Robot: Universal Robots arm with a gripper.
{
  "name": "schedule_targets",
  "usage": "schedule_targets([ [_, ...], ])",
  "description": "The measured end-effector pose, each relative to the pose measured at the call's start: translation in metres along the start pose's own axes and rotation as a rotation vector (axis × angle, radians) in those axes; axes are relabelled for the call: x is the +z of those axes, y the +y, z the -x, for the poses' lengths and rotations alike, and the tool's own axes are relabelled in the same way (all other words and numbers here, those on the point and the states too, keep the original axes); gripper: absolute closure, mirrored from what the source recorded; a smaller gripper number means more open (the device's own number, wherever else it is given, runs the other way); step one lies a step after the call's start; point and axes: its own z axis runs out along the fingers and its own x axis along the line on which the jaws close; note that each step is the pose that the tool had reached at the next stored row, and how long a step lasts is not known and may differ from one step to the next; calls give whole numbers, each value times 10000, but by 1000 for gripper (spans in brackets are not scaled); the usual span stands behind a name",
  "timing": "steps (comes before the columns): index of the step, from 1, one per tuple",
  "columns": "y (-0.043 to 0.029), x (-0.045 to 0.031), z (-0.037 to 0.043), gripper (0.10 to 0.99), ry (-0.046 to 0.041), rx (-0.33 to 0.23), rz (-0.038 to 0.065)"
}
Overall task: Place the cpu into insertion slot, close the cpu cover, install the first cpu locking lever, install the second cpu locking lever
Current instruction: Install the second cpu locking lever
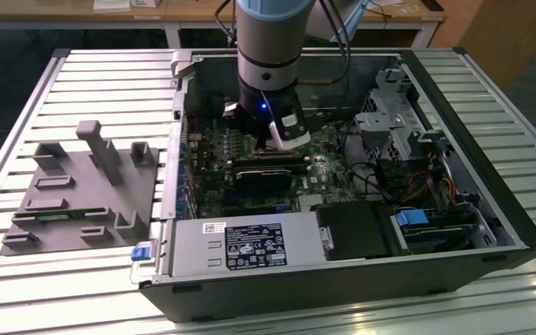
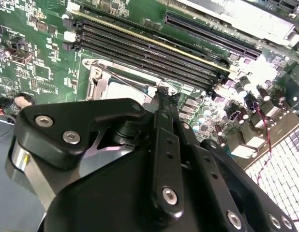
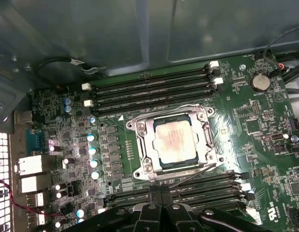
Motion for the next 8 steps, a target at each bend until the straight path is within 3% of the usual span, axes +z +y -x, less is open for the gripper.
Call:
schedule_targets([
  [8,-2,13,0,984,-2,0,6],
])
